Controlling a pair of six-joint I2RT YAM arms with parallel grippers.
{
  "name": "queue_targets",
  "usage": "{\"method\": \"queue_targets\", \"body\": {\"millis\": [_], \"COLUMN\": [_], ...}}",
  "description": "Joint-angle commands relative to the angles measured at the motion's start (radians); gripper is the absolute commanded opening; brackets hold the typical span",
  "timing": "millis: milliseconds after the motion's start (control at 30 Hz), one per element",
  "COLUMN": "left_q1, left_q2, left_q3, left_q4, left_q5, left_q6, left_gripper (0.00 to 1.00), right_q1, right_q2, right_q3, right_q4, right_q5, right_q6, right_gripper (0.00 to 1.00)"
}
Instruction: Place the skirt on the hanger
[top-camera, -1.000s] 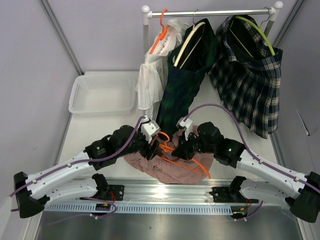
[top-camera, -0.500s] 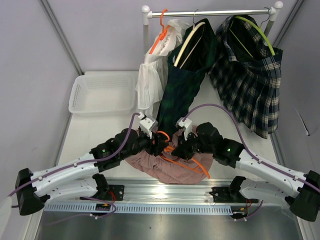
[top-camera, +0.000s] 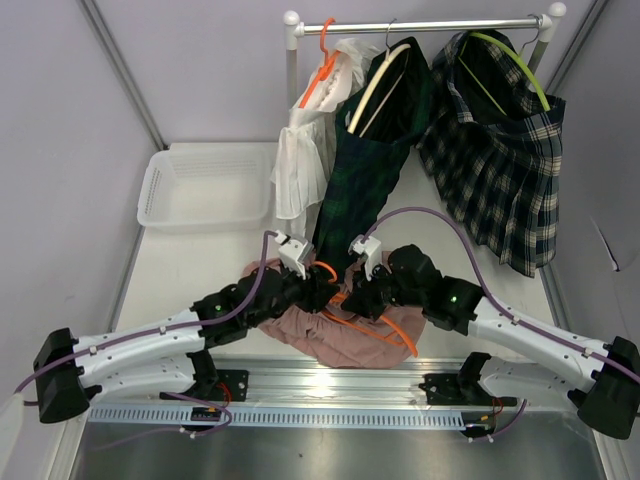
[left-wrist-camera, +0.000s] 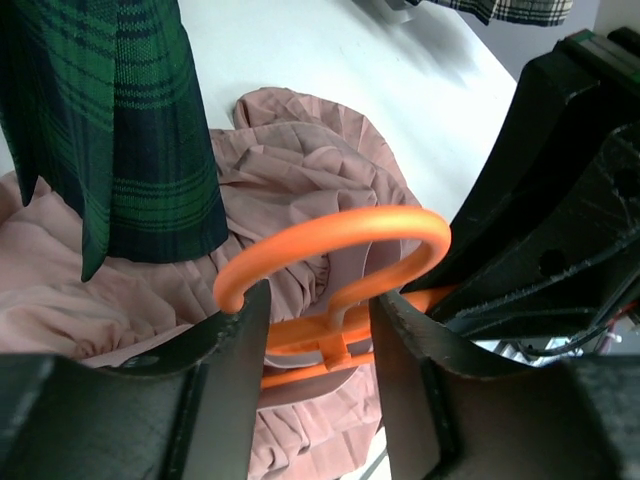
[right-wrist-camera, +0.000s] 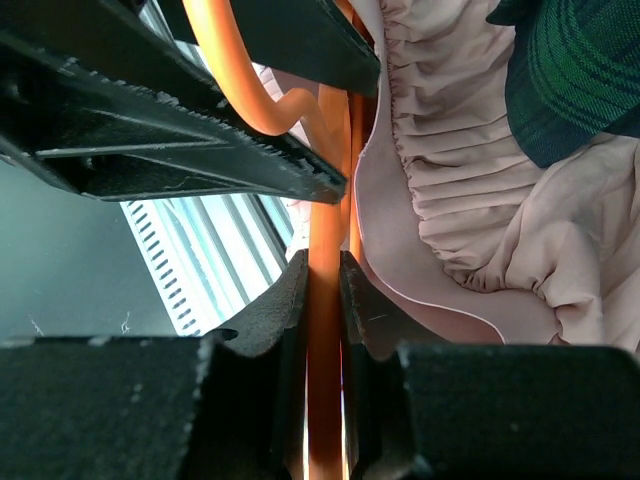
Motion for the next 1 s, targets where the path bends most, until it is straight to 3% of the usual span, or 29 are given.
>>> {"method": "queue_targets", "body": {"millis": [0, 167, 400, 500, 600, 633, 700, 833, 967], "left_q1": [-0.009, -0.011, -0.011, -0.012, -0.012, -0.012, -0.012, -0.012, -0.012], "left_q2": [0.014, 0.023, 0.05, 0.048, 0.039, 0.037, 0.031, 0.023, 0.011], "left_q3": [0.001, -0.006, 0.005, 0.003, -0.003, -0.012, -0.021, -0.032, -0.045], "left_q4": [0.083, 0.103, 0.083, 0.071, 0.055, 0.052, 0.049, 0.041, 0.049], "left_q5": [-0.03, -0.057, -0.074, -0.102, -0.142, -0.149, -0.178, -0.211, -0.224], "left_q6": [-0.028, -0.022, -0.005, -0.002, -0.005, -0.005, -0.003, 0.002, 0.005], "left_gripper": [0.48, 0.42, 0.0, 0.0, 0.0, 0.0, 0.0, 0.0, 0.0], "right_q1": [0.007, 0.01, 0.024, 0.035, 0.042, 0.044, 0.047, 0.049, 0.047], "right_q2": [-0.001, 0.001, 0.004, 0.012, 0.012, 0.01, 0.006, -0.019, -0.068], "right_q3": [0.047, 0.046, 0.05, 0.059, 0.061, 0.061, 0.064, 0.079, 0.115], "right_q4": [0.057, 0.056, 0.03, -0.004, -0.036, -0.05, -0.071, -0.128, -0.203], "right_q5": [0.019, 0.025, 0.071, 0.115, 0.158, 0.167, 0.192, 0.243, 0.308], "right_q6": [0.002, 0.002, 0.009, 0.022, 0.043, 0.049, 0.068, 0.103, 0.131], "right_gripper": [0.0, 0.0, 0.0, 0.0, 0.11, 0.2, 0.27, 0.53, 0.62]}}
